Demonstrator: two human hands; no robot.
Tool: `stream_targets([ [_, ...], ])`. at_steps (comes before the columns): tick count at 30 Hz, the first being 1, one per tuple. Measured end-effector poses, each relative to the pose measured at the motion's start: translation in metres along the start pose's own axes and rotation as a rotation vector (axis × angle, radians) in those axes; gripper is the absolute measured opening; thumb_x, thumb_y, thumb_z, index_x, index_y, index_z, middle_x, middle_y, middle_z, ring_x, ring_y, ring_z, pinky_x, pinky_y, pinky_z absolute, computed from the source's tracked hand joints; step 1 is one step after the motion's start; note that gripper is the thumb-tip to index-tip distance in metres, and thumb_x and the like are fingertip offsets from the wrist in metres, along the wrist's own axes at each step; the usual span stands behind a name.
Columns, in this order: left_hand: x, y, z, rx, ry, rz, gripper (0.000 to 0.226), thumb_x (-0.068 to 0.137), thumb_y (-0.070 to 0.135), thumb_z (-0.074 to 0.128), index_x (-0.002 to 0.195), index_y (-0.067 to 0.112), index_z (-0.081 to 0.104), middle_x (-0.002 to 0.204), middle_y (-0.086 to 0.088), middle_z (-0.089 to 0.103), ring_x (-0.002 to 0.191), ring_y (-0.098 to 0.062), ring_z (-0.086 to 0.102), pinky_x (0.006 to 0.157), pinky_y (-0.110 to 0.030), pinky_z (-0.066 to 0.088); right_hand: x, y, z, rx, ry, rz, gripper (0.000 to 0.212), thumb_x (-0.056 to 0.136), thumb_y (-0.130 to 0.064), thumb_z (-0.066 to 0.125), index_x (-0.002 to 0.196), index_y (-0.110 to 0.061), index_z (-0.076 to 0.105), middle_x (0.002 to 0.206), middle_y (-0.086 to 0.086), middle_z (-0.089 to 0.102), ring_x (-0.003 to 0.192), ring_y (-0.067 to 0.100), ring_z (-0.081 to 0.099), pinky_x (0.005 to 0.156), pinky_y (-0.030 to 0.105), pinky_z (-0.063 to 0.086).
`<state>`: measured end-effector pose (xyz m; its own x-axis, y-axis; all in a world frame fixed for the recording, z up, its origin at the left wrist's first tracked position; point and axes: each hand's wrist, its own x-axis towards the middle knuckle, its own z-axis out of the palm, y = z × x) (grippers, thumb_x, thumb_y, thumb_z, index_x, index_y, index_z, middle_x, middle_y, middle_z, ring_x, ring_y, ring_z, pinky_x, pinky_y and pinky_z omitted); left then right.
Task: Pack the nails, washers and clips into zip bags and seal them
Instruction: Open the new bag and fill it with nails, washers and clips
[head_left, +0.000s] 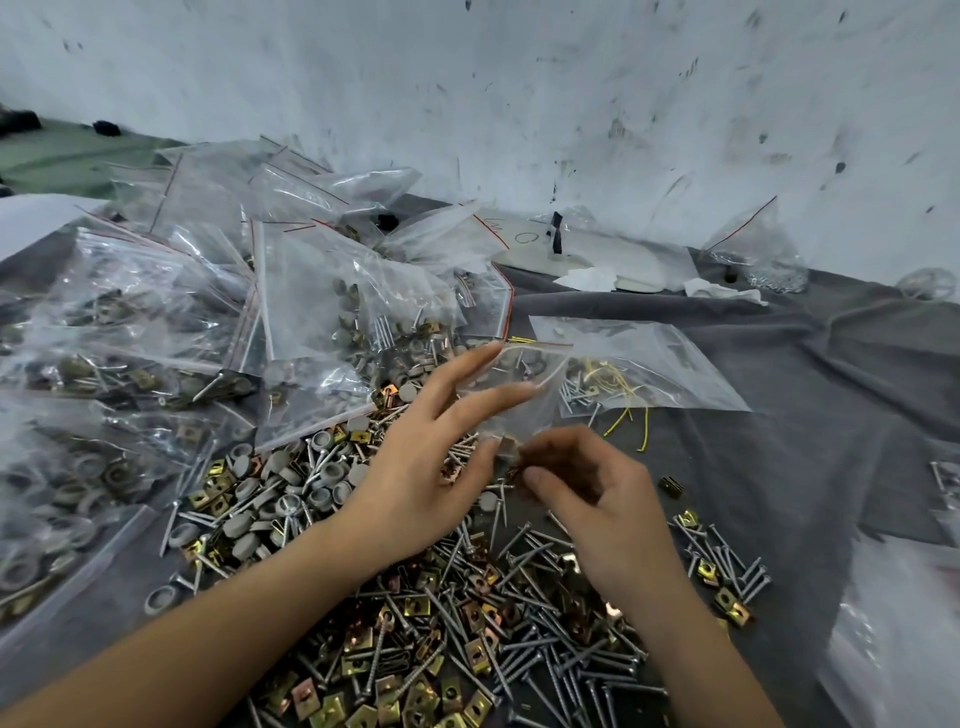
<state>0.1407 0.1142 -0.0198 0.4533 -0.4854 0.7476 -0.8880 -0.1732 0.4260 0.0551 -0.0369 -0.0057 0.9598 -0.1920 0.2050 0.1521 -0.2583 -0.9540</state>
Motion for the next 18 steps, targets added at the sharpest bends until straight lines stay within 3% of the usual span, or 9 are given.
stream_targets([
  [4, -0.0006, 0.0003, -0.0004, 0.001, -0.118, 0.028, 0.033, 0.086, 0.008, 0.056, 0.119, 0.014, 0.059, 0.153, -0.016, 0.028, 0.142, -0.023, 0.029, 0.114, -0.031, 0.029, -0.0001, -0.001, -0.0007, 0.074, 0.054, -0.034, 0.023, 0.086, 0.004, 0.061, 0.089, -0.018, 0.069, 0.084, -0.002, 0.072, 0.078, 0.012, 0.069, 0.07, 0.018, 0.053],
  [10, 0.0001, 0.0011, 0.0012, -0.017, -0.09, 0.031, 0.021, 0.086, 0.01, 0.065, 0.104, 0.001, 0.067, 0.148, -0.019, 0.036, 0.138, -0.023, 0.037, 0.111, -0.037, 0.036, 0.0002, -0.0016, -0.0005, 0.174, 0.094, -0.04, 0.023, 0.086, 0.006, 0.06, 0.087, -0.015, 0.069, 0.08, 0.002, 0.072, 0.075, 0.013, 0.069, 0.068, 0.018, 0.053],
  [18, 0.0003, 0.0013, 0.0021, -0.012, -0.094, 0.059, 0.026, 0.086, 0.009, 0.065, 0.11, 0.001, 0.067, 0.145, -0.019, 0.038, 0.136, -0.024, 0.041, 0.111, -0.036, 0.036, 0.0001, -0.004, -0.0026, 0.314, 0.103, 0.0, 0.016, 0.085, 0.008, 0.058, 0.087, -0.006, 0.065, 0.074, 0.007, 0.072, 0.067, 0.016, 0.069, 0.064, 0.019, 0.054],
])
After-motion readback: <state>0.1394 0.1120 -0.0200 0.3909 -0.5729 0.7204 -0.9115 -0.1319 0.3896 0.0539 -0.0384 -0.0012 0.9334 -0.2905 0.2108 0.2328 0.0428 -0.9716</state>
